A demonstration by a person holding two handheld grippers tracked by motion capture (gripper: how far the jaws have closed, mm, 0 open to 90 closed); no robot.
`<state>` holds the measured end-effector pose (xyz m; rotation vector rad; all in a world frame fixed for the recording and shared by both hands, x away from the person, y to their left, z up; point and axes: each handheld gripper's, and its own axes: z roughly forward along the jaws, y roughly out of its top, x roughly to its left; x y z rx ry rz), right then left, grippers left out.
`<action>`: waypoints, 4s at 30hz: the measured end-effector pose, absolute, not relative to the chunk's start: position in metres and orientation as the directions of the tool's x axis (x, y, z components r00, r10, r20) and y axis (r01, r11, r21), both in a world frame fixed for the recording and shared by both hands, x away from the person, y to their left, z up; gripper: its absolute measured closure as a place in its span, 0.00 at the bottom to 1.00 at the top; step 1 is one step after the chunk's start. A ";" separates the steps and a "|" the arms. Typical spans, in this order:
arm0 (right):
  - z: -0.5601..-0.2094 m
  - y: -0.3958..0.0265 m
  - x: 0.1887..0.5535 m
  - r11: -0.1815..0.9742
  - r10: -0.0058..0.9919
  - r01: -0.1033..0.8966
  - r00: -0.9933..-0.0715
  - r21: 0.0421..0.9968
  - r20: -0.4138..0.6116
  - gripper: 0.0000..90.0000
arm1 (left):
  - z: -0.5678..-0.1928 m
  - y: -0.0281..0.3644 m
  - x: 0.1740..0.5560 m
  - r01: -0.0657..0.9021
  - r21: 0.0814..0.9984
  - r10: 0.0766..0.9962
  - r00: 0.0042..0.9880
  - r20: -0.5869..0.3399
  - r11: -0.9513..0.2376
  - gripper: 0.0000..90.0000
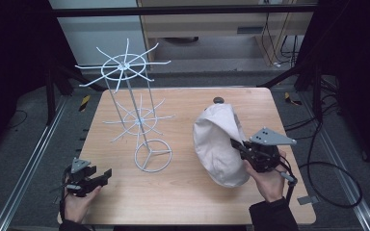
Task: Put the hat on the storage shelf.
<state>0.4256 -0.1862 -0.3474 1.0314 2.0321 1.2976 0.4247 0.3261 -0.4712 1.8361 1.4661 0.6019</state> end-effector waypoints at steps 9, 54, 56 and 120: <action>-0.342 -0.185 0.419 0.230 0.800 0.256 -0.599 0.939 -0.032 0.98 | -0.470 0.326 0.424 0.638 0.762 0.965 0.252 -0.067 -0.114 0.39; -0.280 -0.165 0.391 0.031 0.762 -0.057 -0.645 0.998 -0.061 0.98 | -0.471 0.326 0.425 0.639 0.760 0.966 0.252 -0.063 -0.117 0.39; -0.276 -0.164 0.390 0.020 0.759 -0.070 -0.649 0.997 -0.061 0.98 | -0.471 0.325 0.425 0.640 0.760 0.966 0.252 -0.063 -0.118 0.39; -0.230 -0.060 0.418 0.098 0.704 -0.146 -0.689 0.984 -0.172 0.98 | -0.472 0.327 0.425 0.642 0.758 0.966 0.252 -0.062 -0.119 0.39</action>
